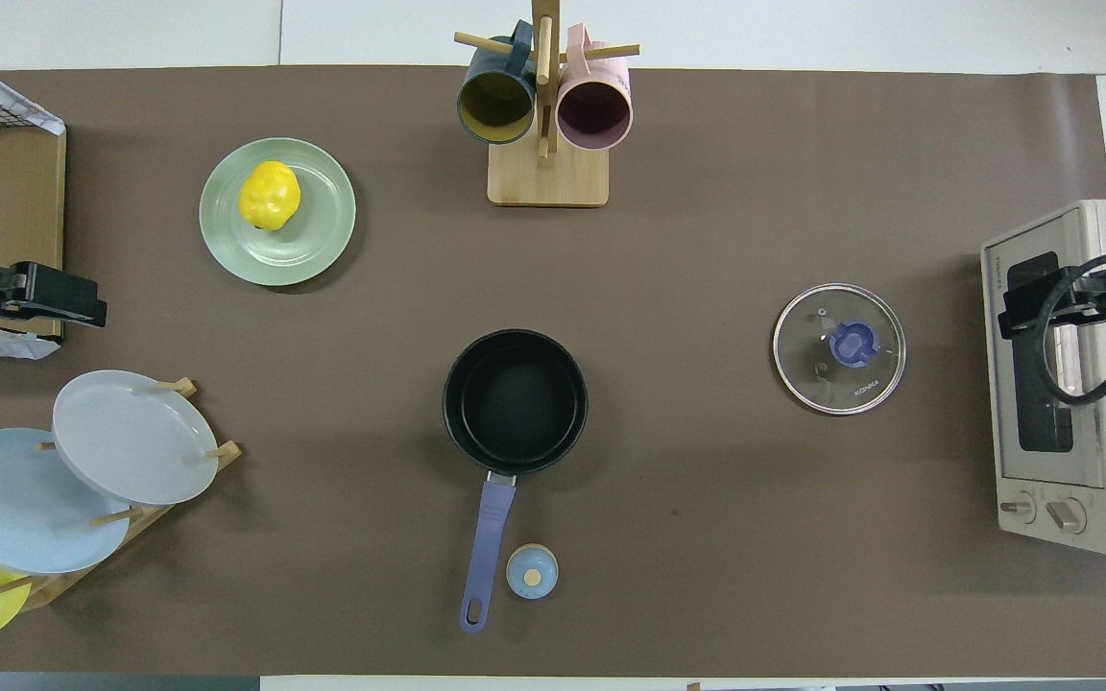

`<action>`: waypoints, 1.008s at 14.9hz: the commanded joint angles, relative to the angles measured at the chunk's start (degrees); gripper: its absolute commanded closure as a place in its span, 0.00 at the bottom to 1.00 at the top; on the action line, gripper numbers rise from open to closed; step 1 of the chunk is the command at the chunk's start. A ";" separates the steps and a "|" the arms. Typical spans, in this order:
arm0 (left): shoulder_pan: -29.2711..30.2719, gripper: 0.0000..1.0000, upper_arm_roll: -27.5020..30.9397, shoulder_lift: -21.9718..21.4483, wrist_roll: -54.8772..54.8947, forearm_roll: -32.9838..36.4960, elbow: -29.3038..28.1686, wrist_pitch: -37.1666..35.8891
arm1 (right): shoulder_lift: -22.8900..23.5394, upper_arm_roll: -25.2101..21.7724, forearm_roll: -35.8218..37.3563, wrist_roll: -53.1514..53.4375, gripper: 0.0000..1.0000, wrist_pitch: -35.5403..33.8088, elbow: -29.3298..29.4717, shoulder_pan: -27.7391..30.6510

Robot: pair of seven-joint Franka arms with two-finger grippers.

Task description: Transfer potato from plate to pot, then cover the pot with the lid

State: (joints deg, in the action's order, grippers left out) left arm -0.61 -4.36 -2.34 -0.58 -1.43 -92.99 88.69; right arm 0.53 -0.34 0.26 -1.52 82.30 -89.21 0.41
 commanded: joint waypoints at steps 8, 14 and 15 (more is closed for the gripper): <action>-0.09 0.00 -0.03 -0.21 -0.04 -0.77 -0.18 2.89 | -1.41 0.42 -0.87 0.55 0.00 0.84 -1.75 0.74; -0.27 0.00 -0.64 16.53 -0.30 -1.74 14.12 3.06 | -1.41 0.42 -0.87 0.55 0.00 0.84 -1.67 0.74; -1.66 0.00 -0.82 21.36 -0.30 -1.65 17.63 4.55 | -1.41 0.42 -0.87 0.55 0.00 0.84 -1.75 0.74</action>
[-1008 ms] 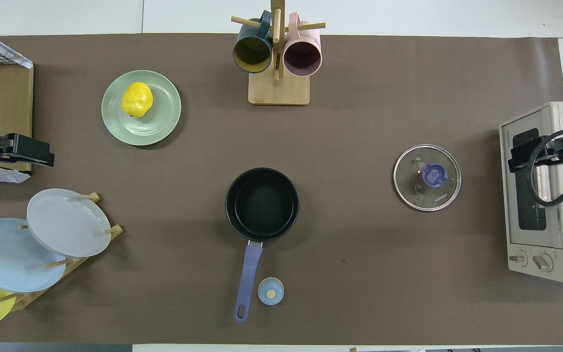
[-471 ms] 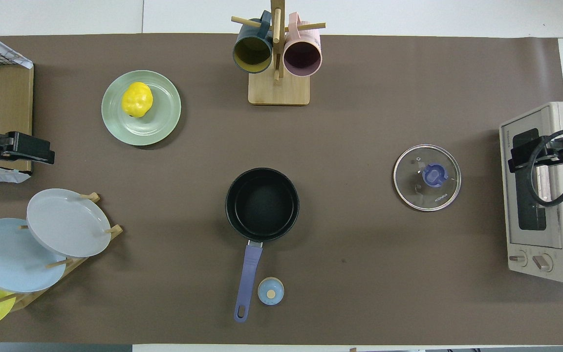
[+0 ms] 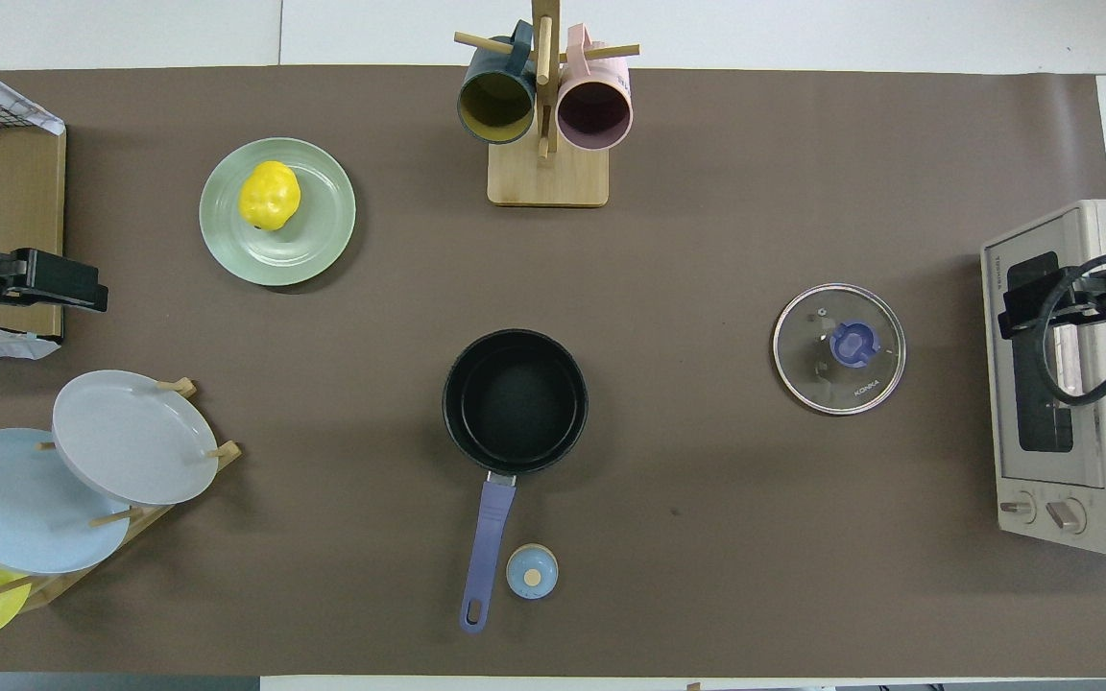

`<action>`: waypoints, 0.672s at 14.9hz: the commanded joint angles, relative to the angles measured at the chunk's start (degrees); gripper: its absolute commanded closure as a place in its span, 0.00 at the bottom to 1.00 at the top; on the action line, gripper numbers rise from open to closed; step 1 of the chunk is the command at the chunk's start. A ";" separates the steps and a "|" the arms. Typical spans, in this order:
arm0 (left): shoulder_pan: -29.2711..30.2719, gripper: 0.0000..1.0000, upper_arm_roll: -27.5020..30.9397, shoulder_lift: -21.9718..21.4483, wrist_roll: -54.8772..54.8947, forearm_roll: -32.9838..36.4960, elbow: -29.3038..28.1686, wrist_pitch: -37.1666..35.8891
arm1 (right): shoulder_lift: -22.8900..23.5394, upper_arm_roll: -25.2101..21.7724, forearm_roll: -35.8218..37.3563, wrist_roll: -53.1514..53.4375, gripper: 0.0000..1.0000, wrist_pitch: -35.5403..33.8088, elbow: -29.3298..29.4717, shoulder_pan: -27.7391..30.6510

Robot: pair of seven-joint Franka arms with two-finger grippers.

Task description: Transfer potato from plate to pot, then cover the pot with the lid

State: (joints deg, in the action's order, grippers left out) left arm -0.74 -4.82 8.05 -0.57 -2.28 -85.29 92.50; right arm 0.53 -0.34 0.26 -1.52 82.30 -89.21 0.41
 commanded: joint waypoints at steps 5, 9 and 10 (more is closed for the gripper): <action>-3.56 0.00 -0.19 26.38 0.65 0.95 15.68 14.53 | -1.41 0.42 -0.87 0.55 0.00 0.84 -1.75 0.74; -4.62 0.00 -0.10 31.50 0.83 5.27 16.21 20.44 | -1.41 0.42 -0.87 0.55 0.00 0.84 -1.75 0.74; -4.62 0.00 -0.10 31.68 0.83 5.27 15.77 21.05 | -1.41 0.42 -0.87 0.55 0.00 0.84 -1.75 0.74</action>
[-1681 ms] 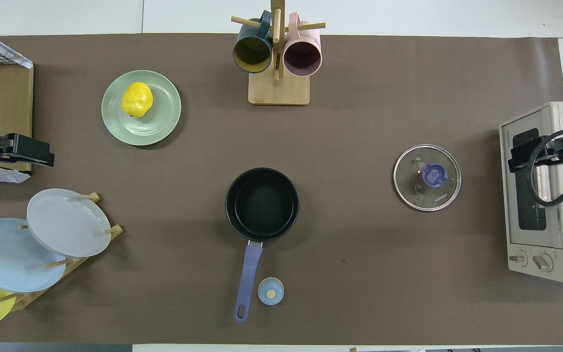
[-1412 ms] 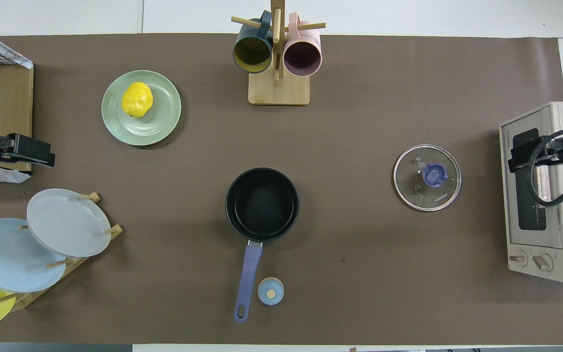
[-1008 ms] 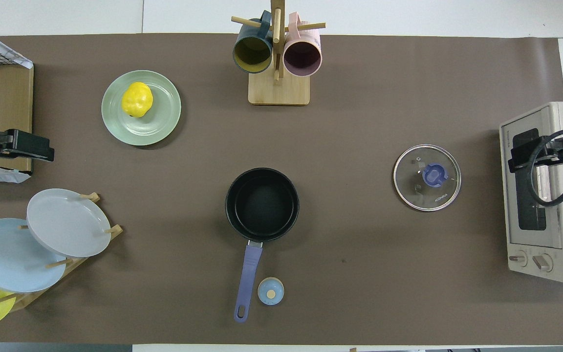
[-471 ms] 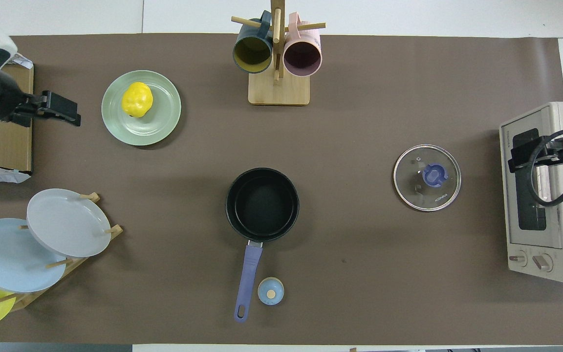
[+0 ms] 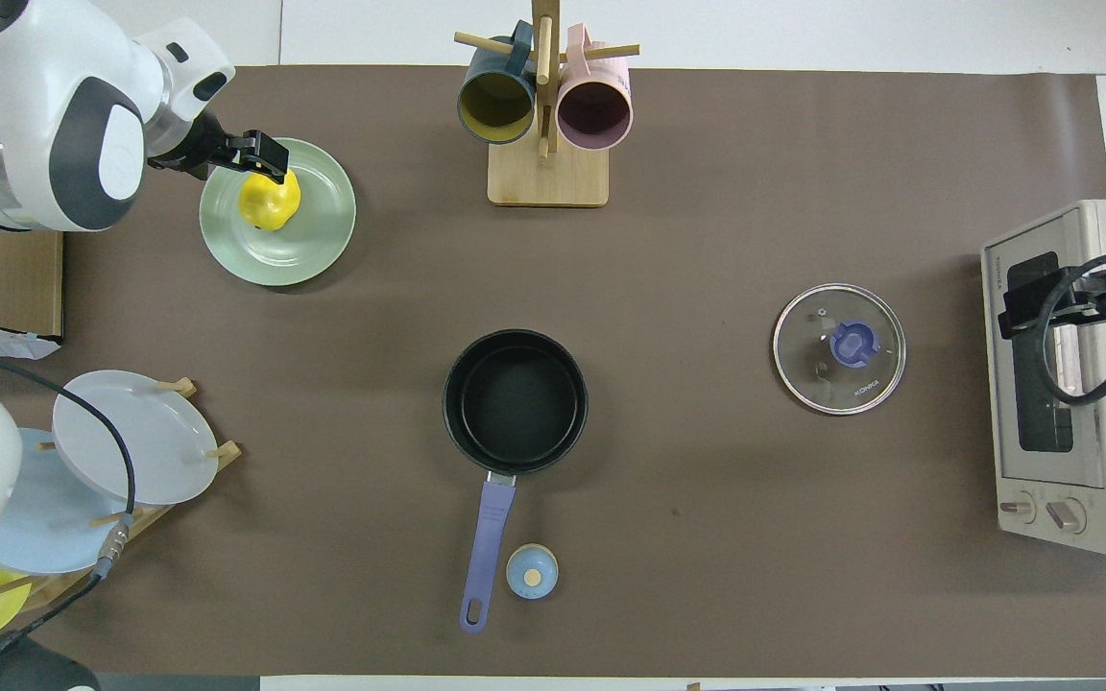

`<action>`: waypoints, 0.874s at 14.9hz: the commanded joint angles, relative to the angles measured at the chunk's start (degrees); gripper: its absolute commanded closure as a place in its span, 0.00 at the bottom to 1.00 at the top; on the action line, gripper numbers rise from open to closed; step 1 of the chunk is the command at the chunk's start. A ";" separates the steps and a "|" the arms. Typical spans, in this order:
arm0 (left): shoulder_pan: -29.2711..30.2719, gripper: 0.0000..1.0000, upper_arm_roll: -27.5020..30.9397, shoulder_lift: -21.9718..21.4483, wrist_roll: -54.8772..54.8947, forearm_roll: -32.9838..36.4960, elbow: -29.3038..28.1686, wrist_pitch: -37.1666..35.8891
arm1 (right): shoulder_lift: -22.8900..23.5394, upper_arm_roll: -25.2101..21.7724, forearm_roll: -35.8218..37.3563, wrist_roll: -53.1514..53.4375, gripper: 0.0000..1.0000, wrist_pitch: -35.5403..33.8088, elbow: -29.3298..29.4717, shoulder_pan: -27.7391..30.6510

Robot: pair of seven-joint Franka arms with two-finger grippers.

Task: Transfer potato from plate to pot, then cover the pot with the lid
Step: 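Reach the left gripper down to the yellow potato on the plate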

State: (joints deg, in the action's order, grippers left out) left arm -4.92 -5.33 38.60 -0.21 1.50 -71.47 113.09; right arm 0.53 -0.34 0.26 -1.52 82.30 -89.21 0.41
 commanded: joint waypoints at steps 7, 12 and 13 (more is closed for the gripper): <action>-0.71 0.00 0.67 -0.10 -0.49 3.68 -2.62 1.08 | -1.41 0.42 -0.87 0.55 0.00 0.84 -1.75 0.74; -0.71 0.00 0.67 -1.42 -1.37 3.77 -6.84 5.21 | -1.41 0.42 -0.87 0.55 0.00 0.84 -1.75 0.74; -0.62 0.00 0.67 -1.42 -1.37 3.77 -6.93 5.38 | -1.41 0.42 -0.87 0.55 0.00 0.84 -1.75 0.74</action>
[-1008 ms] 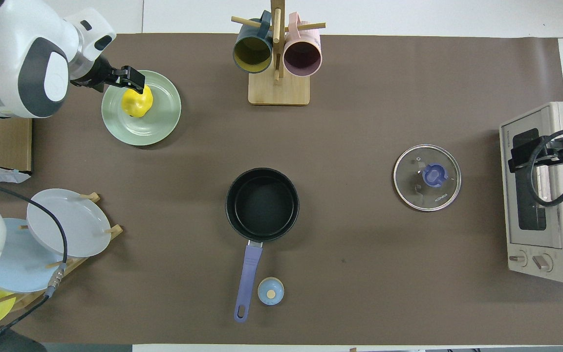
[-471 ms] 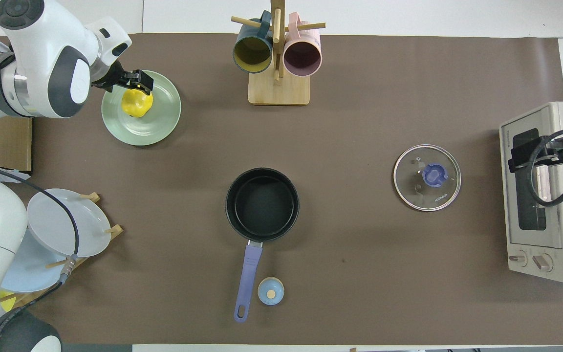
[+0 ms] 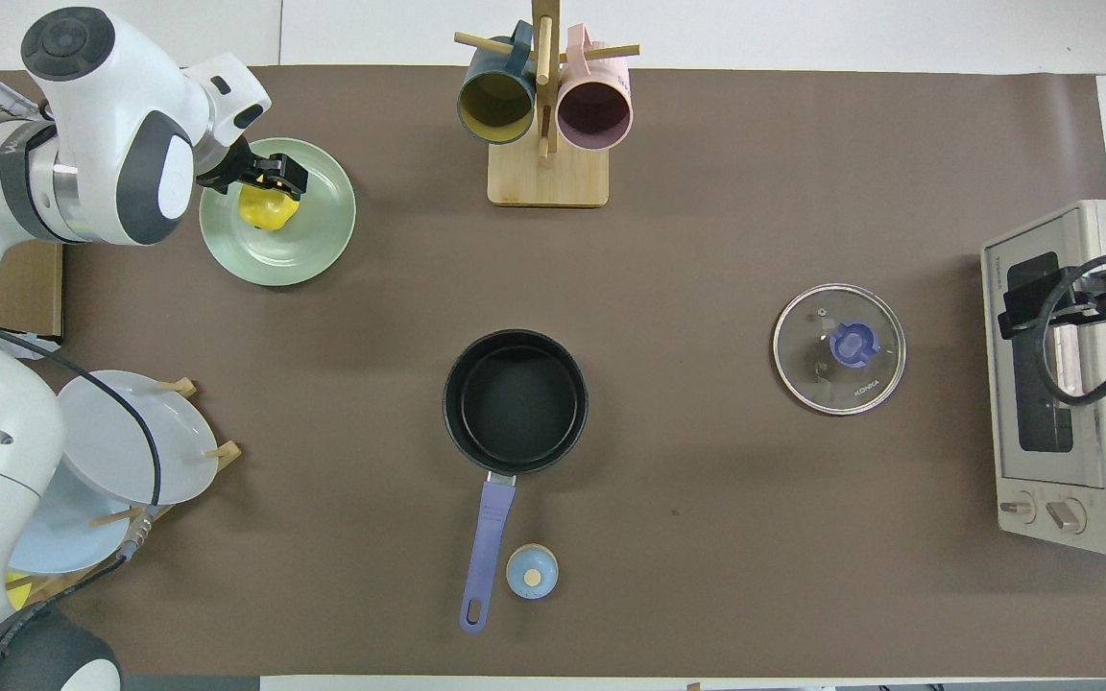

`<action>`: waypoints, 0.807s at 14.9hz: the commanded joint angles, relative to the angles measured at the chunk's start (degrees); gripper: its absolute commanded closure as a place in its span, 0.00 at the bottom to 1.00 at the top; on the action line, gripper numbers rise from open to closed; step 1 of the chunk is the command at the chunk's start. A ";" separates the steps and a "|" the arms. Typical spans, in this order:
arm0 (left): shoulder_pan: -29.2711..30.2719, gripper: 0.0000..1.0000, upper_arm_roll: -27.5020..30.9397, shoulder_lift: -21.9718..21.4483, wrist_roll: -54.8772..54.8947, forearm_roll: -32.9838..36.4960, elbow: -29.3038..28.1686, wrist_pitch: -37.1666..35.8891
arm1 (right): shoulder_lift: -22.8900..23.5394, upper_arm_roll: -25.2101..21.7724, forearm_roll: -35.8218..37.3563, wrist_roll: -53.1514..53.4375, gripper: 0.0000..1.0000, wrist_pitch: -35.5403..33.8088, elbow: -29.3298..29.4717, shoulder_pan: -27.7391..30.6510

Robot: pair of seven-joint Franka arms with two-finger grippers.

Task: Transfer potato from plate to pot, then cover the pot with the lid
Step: 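Reach the left gripper down to the yellow potato on the plate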

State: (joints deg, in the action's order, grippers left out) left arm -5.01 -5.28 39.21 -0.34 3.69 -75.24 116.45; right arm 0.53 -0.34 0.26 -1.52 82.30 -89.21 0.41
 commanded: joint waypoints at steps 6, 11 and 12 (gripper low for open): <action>-0.70 0.15 0.62 -2.38 -1.42 1.58 -5.53 5.18 | -1.41 0.42 -0.87 0.55 0.00 0.84 -1.75 0.74; -0.09 1.00 0.53 -2.73 -0.11 2.02 -4.66 3.53 | -1.41 0.42 -0.87 0.55 0.00 0.84 -1.75 0.74; -0.35 1.00 0.53 -2.82 -0.10 1.41 -3.26 2.04 | -1.41 0.42 -0.87 0.55 0.00 0.84 -1.75 0.74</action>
State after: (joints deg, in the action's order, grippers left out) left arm -4.97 -5.10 38.56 -0.37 3.98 -77.91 120.12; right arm 0.53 -0.34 0.26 -1.52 82.30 -89.21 0.41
